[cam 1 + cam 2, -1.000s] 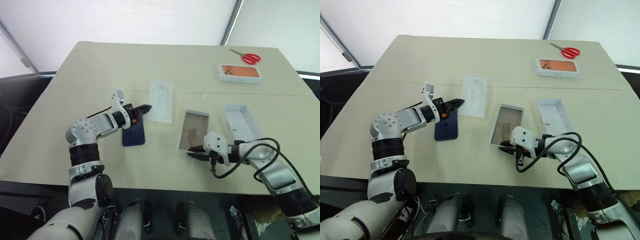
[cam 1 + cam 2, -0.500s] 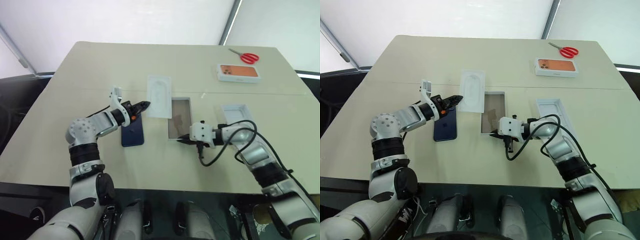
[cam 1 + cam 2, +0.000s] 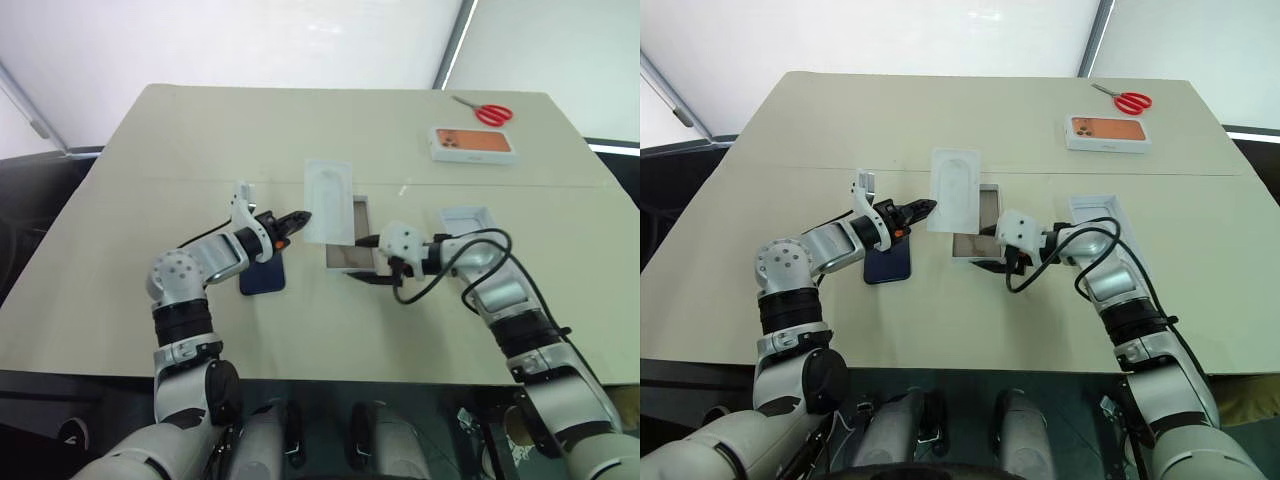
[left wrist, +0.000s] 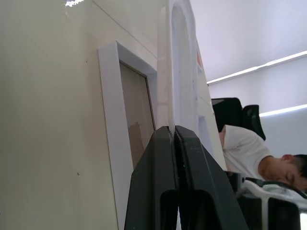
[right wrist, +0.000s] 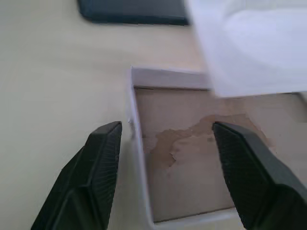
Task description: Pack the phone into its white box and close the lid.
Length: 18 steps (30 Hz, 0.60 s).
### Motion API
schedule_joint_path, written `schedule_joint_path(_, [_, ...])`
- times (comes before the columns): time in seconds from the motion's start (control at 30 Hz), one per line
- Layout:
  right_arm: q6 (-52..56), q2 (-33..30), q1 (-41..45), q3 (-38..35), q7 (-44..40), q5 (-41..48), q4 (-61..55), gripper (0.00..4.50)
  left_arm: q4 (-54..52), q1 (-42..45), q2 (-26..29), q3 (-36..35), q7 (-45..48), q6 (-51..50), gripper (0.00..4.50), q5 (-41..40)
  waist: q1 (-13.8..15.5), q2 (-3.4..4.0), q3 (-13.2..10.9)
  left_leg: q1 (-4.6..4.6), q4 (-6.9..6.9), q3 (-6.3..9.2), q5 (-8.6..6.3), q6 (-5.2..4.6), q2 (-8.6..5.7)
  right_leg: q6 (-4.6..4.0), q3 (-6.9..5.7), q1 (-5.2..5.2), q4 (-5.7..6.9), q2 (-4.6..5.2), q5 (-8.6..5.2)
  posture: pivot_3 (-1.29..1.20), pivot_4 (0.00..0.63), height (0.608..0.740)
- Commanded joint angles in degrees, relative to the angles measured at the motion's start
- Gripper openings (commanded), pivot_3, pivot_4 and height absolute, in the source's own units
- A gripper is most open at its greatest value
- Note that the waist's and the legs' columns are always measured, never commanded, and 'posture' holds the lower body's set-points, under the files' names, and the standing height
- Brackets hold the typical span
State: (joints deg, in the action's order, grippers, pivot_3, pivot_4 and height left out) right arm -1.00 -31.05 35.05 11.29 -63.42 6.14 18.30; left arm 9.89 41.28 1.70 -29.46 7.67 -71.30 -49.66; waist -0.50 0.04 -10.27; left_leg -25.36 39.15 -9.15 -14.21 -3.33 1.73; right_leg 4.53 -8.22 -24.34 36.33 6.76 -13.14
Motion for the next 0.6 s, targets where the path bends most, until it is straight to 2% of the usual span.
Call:
schedule_joint_path(0.03, [3.55, -4.55, -1.78, -4.25, -1.19, 2.79, -5.35, 3.27, -2.90, -0.26, -1.14, 0.08, -2.27, -0.70, 0.00, -2.19, 0.17, 0.00, 0.00, 0.00, 0.00, 0.01, 0.00, 0.00, 0.00, 0.00, 0.00, 0.00, 0.00, 0.00, 0.00, 0.00, 0.150, 0.738])
schedule_joint_path(0.27, [4.30, -10.09, -4.18, -9.77, 1.33, 3.24, -4.78, 3.27, -2.48, -0.84, -5.02, -1.07, -8.31, -2.00, 0.00, -3.46, -0.10, -0.01, 0.00, 0.00, -0.01, 0.01, -0.01, 0.00, 0.00, 0.00, 0.01, 0.00, -0.01, 0.01, 0.00, 0.00, 0.150, 0.738])
schedule_joint_path(0.6, [4.33, -8.97, -4.82, -9.76, 3.00, 2.71, -6.00, 3.27, -2.12, -0.55, -5.39, 0.86, -9.44, -3.39, 0.00, -3.62, 0.07, -0.01, 0.00, 0.00, 0.00, 0.00, -0.01, 0.00, 0.00, 0.00, -0.02, 0.00, -0.01, -0.01, 0.00, 0.00, 0.150, 0.738])
